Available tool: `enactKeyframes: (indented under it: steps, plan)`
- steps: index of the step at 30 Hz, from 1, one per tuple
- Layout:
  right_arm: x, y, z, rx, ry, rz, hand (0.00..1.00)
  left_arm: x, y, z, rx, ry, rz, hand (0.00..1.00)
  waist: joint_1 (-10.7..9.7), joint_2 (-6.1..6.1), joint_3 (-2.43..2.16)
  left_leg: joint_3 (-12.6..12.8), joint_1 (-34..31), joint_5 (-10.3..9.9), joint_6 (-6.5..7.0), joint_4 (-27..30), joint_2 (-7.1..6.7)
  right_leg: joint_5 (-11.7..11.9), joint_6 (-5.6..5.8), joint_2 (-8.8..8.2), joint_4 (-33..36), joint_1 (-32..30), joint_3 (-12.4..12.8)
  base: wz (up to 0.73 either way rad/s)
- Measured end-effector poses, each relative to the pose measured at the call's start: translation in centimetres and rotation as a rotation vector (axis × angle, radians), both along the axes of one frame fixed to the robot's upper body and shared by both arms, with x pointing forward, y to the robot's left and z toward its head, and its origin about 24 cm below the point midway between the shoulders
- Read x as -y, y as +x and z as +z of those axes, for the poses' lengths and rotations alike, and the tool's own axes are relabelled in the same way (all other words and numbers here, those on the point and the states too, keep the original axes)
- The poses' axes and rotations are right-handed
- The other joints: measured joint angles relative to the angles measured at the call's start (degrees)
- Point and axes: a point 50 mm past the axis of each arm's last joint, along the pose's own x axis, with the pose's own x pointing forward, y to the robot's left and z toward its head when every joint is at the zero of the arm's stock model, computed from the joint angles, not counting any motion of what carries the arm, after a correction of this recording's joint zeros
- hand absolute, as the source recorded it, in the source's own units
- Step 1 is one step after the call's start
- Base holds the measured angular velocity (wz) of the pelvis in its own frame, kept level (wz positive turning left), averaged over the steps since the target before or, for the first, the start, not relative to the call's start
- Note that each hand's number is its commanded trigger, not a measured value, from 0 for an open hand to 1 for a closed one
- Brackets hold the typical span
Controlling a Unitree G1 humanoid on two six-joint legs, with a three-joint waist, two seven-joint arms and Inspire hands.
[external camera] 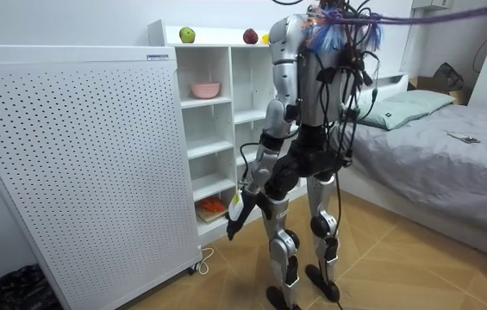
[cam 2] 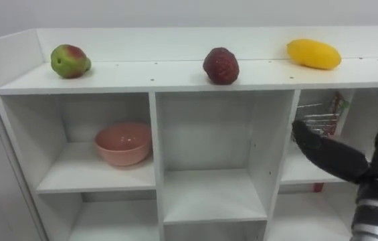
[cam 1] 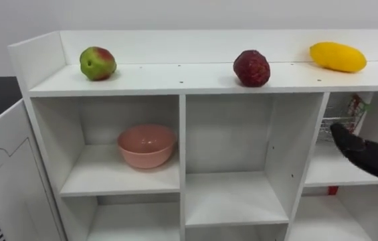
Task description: Arrange fruit in the closet
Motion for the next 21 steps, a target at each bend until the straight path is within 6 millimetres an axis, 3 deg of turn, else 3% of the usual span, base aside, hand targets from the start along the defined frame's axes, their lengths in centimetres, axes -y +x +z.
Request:
enactKeyframes:
  steps: [3,6,15,21]
  plan:
    - [-0.8,0.4,1.2,0.05,-0.01,0.039,0.0,0.0,1.0,0.1,0.024,0.0,-0.031,0.0,0.98,-1.34,0.0,0.01,-0.85,0.01,-0.01,0.34,0.05,0.02,-0.04,0.04,0.1,-0.43,0.0,0.0]
    - [-1.5,0.9,2.0,0.077,-0.021,0.08,0.0,-0.4,1.9,0.3,0.035,0.008,-0.065,0.0,1.36,-1.76,0.0,-0.24,-0.94,-0.01,0.03,0.44,-0.06,0.05,-0.06,-0.13,0.07,-0.37,-0.88,0.04]
    - [-1.9,2.2,3.5,0.113,0.005,0.131,0.0,-0.6,2.4,0.4,0.043,0.016,-0.085,0.0,3.03,-1.01,0.39,-1.61,-1.3,0.01,0.01,0.53,-0.1,0.05,-0.05,-0.17,-0.03,-0.17,-2.86,0.07]
    - [-0.7,4.4,4.5,0.075,0.014,0.159,0.0,-0.7,2.3,0.4,0.037,0.018,-0.087,0.0,3.86,-1.53,0.45,-2.53,-1.72,0.06,-0.04,0.84,-0.19,0.05,-0.05,-0.17,-0.09,-0.11,-3.09,0.08]
